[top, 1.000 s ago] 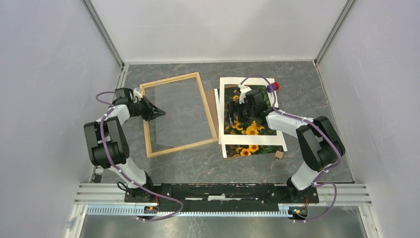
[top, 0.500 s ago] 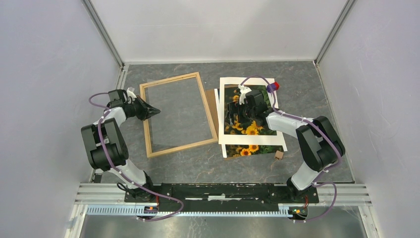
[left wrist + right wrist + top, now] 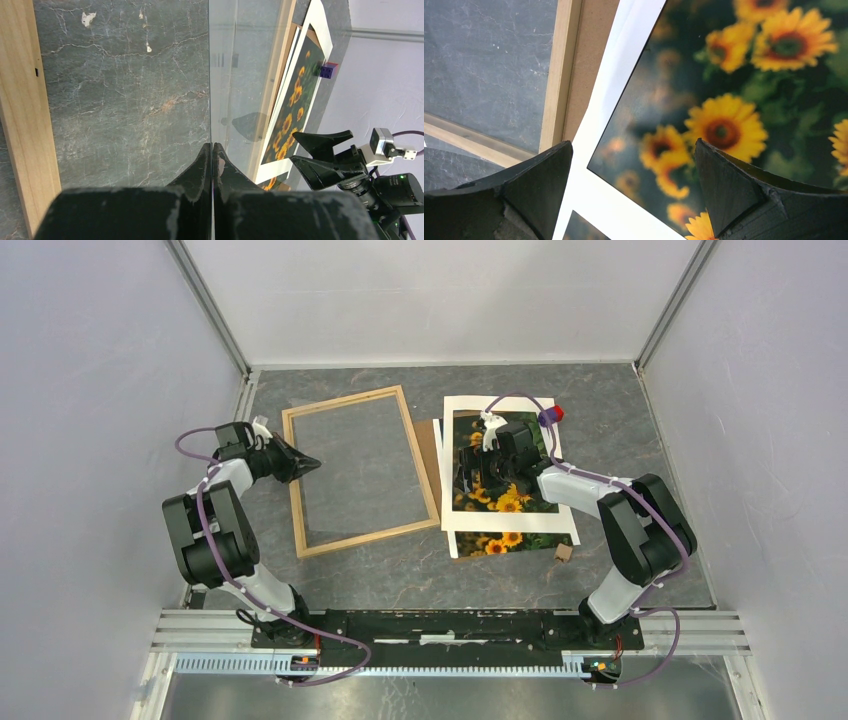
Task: Put the photo into the frame
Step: Place the photo frame item in the photo frame.
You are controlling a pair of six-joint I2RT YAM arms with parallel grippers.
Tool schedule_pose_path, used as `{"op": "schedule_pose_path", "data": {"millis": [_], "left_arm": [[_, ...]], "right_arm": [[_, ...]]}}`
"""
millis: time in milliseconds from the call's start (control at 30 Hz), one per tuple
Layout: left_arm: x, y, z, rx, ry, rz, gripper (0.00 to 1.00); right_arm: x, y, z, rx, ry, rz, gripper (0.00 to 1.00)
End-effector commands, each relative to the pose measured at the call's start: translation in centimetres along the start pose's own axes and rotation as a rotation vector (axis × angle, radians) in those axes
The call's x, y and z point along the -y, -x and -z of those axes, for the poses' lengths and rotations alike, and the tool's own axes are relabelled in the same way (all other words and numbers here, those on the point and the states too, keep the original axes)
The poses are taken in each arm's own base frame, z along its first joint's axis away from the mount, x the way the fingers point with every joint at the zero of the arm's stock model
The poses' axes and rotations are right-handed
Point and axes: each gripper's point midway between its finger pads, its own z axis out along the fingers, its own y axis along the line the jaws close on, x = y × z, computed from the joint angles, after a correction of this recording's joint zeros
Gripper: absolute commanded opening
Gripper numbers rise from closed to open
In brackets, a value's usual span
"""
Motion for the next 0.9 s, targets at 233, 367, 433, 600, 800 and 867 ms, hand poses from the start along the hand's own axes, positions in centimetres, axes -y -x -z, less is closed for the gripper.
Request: {"op": "schedule_pose_path", "data": {"millis": [233, 367, 433, 600, 800, 867], "left_arm": [[0.78, 1.37, 1.03, 0.045, -0.002, -0.033, 0.02], [0.83, 1.43, 1.06, 0.046, -0.005, -0.032, 0.02], [0.77, 1.5, 1.09, 0.048, -0.004, -0.031, 0.02], [0.69, 1.64, 1.09, 0.052, -0.005, -0.028, 0.02], [0.75, 2.15, 1.2, 0.063, -0.02, -0.016, 0.02], [0.76, 2.05, 1.02, 0.059, -0.03, -0.01, 0.02]], "right_arm": [[-0.12, 0.52, -0.17, 0.023, 0.019, 0.013, 0.98], [-0.16, 0.52, -0.12, 0.024, 0.02, 0.014, 0.98], [-0.21, 0.51, -0.1, 0.025, 0.021, 0.015, 0.98], [-0.18, 0.47, -0.1, 0.024, 0.021, 0.013, 0.98], [-0.2, 0.36, -0.15, 0.022, 0.024, 0.013, 0.98], [-0.23, 0.33, -0.17, 0.021, 0.025, 0.01, 0.98]]}}
